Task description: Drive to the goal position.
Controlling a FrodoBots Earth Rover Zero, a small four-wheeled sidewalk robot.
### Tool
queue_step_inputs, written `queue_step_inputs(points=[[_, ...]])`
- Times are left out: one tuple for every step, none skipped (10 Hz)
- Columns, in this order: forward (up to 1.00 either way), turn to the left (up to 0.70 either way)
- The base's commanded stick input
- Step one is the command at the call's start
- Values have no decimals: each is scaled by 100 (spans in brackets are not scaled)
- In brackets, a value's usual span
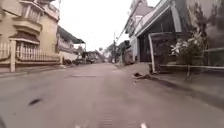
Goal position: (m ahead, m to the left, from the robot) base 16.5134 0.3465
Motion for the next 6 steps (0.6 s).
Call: queue_step_inputs(points=[[100, 0], [100, 0], [100, 0], [100, 0], [100, 0], [100, 0]])
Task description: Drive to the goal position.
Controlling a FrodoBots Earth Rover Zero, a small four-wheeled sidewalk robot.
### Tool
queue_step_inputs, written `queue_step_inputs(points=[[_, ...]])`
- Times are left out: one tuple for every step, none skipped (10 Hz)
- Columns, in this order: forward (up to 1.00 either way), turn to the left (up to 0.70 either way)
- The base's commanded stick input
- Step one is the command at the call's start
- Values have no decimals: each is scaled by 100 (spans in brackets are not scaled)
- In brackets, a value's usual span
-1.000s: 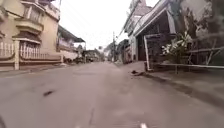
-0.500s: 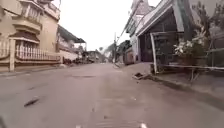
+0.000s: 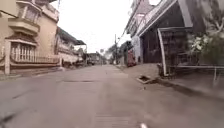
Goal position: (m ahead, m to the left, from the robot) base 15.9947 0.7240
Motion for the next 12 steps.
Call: queue_step_inputs(points=[[100, 0], [100, 0], [100, 0], [100, 0], [100, 0], [100, 0], [100, 0], [100, 0], [100, 0], [100, 0], [100, 0], [100, 0]])
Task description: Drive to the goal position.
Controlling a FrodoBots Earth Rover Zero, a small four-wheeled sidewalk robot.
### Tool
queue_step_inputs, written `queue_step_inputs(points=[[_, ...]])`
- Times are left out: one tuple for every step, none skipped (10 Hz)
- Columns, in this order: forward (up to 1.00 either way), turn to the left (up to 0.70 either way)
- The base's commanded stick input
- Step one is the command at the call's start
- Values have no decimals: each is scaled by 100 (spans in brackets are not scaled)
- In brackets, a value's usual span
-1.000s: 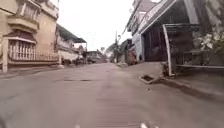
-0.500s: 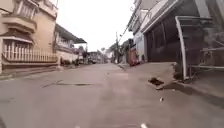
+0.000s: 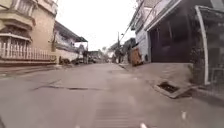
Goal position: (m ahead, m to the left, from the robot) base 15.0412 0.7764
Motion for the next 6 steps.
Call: queue_step_inputs(points=[[100, 0], [100, 0], [100, 0], [100, 0], [100, 0], [100, 0]])
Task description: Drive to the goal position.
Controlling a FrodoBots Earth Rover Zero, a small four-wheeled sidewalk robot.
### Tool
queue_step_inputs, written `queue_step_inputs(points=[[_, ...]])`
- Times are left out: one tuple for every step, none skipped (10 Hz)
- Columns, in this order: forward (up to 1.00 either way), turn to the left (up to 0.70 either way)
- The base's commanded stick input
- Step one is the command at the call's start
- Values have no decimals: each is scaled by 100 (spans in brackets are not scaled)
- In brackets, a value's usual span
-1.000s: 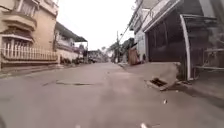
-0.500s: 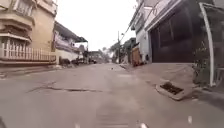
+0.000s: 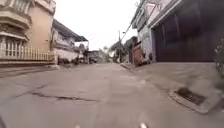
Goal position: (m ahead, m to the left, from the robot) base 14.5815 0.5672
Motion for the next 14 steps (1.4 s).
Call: queue_step_inputs(points=[[100, 0], [100, 0], [100, 0], [100, 0], [100, 0], [100, 0], [100, 0], [100, 0], [100, 0], [100, 0], [100, 0], [100, 0], [100, 0], [100, 0]])
